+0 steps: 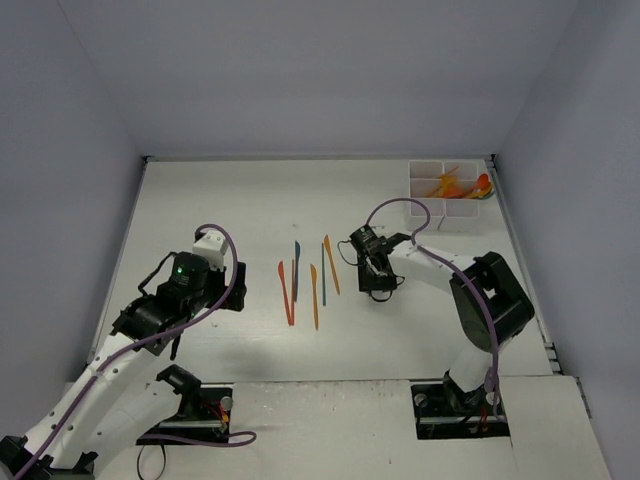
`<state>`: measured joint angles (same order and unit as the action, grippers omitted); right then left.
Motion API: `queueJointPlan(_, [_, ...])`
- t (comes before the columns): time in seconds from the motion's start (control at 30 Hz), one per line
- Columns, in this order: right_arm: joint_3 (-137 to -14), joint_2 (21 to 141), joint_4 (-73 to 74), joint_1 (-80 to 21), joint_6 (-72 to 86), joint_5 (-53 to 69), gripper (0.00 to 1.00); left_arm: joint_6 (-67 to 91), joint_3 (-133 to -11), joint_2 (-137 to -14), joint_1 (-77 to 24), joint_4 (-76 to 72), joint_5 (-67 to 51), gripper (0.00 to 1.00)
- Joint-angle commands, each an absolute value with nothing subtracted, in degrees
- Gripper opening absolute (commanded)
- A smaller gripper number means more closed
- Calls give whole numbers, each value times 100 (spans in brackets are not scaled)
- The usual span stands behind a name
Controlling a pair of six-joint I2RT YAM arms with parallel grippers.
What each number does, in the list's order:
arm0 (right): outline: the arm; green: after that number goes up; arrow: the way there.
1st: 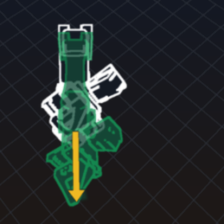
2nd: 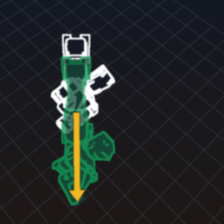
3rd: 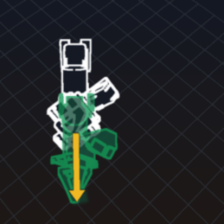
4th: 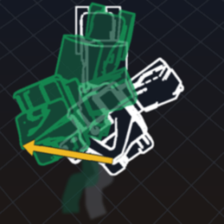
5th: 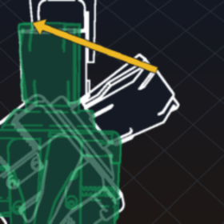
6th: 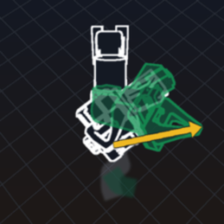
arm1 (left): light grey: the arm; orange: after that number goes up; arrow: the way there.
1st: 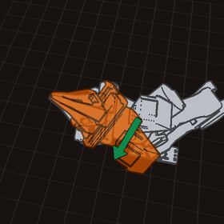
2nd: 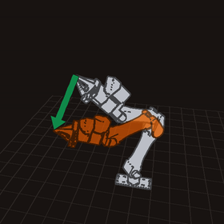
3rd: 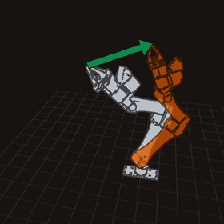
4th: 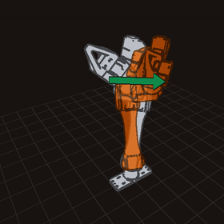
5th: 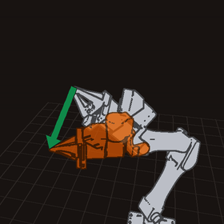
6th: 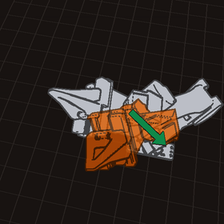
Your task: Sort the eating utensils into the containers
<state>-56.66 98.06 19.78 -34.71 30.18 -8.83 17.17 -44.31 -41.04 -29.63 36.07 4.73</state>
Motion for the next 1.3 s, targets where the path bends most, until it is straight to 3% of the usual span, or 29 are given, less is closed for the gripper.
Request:
queueJointPlan(0.0, [-5520, 9783, 2057, -3136, 2901, -1154, 40, 1691, -4597, -4113, -2997, 3322, 483, 87])
queueJointPlan(0.33, [-5742, 9865, 2005, -2910, 2623, -996, 37, 1679, -4597, -4174, -2997, 3313, 492, 87])
queueJointPlan(1.1, [-7192, 11656, 1960, -2496, 1933, -333, 20, 1696, -4579, -4140, -2997, 3340, 563, 87])
queueJointPlan(1.27, [-7398, 11823, 1969, -2378, 1801, -281, 2, 1695, -4579, -4141, -2997, 3349, 579, 87])
